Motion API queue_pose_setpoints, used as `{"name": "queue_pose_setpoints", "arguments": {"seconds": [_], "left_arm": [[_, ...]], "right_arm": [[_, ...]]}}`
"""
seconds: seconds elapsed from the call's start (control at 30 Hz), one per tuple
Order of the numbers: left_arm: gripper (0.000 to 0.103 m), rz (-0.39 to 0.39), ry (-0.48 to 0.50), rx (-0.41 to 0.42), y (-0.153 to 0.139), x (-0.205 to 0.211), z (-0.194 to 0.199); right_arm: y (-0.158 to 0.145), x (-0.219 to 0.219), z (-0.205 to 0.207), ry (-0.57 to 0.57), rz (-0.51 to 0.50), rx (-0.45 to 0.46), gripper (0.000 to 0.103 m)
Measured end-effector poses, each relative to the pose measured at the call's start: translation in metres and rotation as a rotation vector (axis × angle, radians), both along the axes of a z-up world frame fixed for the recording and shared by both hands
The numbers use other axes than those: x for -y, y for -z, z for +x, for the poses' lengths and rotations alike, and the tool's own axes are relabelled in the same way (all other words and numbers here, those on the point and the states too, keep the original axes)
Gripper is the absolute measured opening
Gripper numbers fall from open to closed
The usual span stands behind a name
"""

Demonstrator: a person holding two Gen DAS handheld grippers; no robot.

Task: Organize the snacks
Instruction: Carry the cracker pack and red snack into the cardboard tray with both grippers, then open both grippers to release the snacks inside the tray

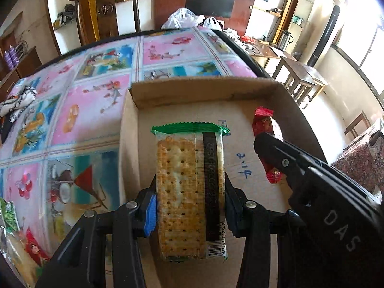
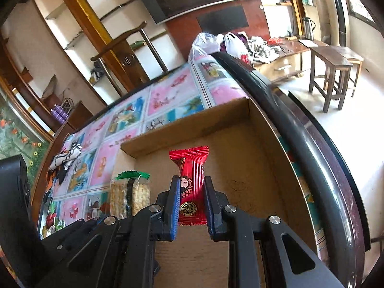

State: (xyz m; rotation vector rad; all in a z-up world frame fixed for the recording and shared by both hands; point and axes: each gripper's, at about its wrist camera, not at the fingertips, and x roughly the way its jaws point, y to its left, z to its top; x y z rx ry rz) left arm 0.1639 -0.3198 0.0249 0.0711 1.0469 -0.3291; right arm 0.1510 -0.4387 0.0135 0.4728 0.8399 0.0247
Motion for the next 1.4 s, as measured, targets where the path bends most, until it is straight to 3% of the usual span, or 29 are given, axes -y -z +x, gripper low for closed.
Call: {"name": "queue_pose_setpoints", "arguments": {"seconds": [0.73, 1.03, 1.4], "left_arm": [[0.045, 0.011, -0.006, -0.022, 0.004, 0.002, 0.005], [0.046, -0.002, -0.024, -0.012, -0.002, -0.006, 0.003], [0.046, -0.036, -0.043, 0.04, -0.032, -0.036, -0.022]], "right_arm": [[0.007, -0.006, 0.002, -0.008, -0.005, -0.043, 0.021], [-0.003, -0.005, -0.004, -0.004, -0.009, -0.011, 0.021], [-0.023, -0.006, -0.017, -0.002, -0.01, 0.065, 0.021]]}}
